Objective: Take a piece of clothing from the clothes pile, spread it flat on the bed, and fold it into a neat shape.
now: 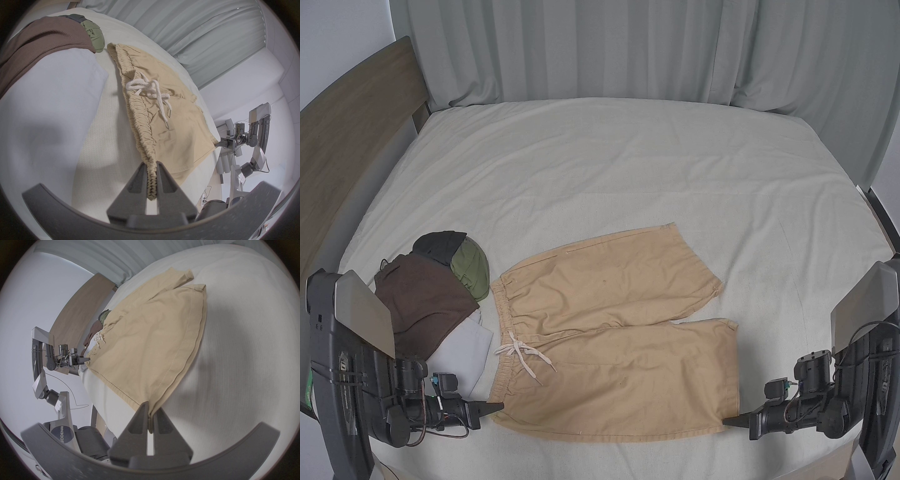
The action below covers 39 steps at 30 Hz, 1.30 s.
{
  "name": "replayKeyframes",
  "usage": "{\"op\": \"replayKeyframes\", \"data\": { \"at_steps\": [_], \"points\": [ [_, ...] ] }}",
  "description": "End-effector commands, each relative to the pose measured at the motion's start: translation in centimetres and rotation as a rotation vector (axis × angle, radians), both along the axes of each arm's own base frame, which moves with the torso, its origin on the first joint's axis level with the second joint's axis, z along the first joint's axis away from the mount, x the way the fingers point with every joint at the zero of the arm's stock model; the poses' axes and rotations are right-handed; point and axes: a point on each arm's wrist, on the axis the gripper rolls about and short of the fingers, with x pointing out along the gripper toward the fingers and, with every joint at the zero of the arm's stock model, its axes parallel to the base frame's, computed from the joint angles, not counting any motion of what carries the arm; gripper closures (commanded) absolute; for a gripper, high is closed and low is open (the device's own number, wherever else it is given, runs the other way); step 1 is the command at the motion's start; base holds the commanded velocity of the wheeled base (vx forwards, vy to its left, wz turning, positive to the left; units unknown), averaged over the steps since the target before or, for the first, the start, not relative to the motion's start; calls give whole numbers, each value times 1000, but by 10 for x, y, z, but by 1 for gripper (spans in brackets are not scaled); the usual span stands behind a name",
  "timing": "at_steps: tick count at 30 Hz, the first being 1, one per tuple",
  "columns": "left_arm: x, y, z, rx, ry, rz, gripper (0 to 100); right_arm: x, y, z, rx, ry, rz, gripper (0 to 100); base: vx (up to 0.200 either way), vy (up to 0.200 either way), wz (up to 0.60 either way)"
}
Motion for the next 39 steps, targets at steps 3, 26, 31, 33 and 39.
{"op": "replayKeyframes", "data": {
  "at_steps": [3,26,31,33,39],
  "points": [
    [-5,0,-1,6,15,-6,100,-7,3,9,-4,8,18,100,0,0,0],
    [-18,0,-1,37,31,-40,100,-14,2,15,-25,45,37,100,0,0,0],
    [-17,0,-1,36,27,-42,100,-13,2,16,-21,32,38,100,0,0,0],
    [-16,0,-1,35,23,-40,100,-13,3,16,-19,26,39,100,0,0,0],
    [-13,0,1,32,12,-37,100,-11,3,19,-14,-3,39,100,0,0,0]
  ]
}}
